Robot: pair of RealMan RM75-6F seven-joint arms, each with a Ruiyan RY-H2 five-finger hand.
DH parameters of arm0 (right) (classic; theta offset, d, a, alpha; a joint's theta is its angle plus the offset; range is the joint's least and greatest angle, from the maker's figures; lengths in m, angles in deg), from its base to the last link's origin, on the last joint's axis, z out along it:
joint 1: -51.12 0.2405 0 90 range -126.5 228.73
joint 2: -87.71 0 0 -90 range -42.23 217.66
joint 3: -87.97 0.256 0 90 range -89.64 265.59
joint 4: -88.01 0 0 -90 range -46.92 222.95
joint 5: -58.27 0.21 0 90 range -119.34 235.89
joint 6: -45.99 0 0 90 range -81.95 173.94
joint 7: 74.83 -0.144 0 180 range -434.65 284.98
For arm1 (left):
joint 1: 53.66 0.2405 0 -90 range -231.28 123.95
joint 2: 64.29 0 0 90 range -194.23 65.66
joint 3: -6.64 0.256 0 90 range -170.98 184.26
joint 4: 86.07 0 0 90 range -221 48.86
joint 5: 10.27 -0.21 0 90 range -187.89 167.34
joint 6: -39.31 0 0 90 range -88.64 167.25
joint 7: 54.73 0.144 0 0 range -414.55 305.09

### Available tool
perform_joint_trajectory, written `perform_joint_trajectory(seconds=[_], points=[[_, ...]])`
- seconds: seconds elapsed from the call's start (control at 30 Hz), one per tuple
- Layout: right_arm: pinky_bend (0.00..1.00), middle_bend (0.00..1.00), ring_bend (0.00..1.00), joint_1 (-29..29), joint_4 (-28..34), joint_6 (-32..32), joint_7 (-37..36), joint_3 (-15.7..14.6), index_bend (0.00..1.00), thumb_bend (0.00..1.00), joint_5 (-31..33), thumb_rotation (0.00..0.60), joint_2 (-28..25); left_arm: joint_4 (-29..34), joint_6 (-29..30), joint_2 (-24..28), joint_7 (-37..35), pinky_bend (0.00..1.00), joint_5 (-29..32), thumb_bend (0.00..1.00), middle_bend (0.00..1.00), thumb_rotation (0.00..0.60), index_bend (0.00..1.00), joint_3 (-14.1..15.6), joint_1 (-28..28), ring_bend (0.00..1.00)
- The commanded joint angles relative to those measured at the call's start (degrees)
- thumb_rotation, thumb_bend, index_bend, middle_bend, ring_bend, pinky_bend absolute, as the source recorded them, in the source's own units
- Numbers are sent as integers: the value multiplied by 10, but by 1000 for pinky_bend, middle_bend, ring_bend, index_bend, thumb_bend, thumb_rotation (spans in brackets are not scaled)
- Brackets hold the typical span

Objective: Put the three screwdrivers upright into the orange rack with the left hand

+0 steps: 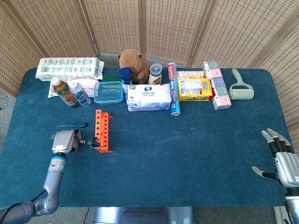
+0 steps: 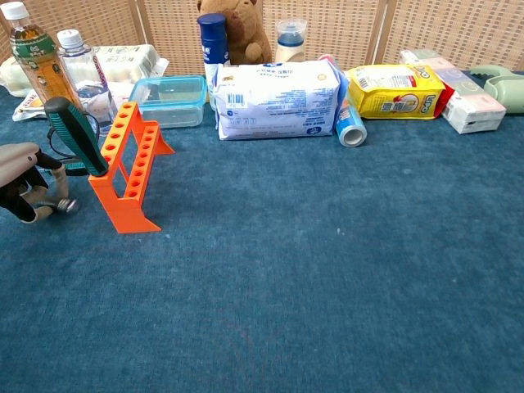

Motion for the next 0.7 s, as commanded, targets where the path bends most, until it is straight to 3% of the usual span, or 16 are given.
perform_joint_trajectory(seconds=[0.03,0.27,0.47,0.7], points=[[18,29,3,0,0,-1,-2,0,0,16,0,600,0,3,1,0,0,985,0,369,875,600,606,-2,1,1000],[19,29,3,0,-1,0,-1,0,0,16,0,600,1,32,15,20,-15,984,-11,383,885,600,632,-15,5,1000],[19,29,3,1,-1,2,1,-1,0,15,0,600,1,114,32,80,-68,984,-28,382,885,600,632,-40,19,1000],[19,29,3,3,0,5,7,-1,0,15,1,600,3,246,4,195,-219,984,-58,383,885,600,632,-66,51,1000]])
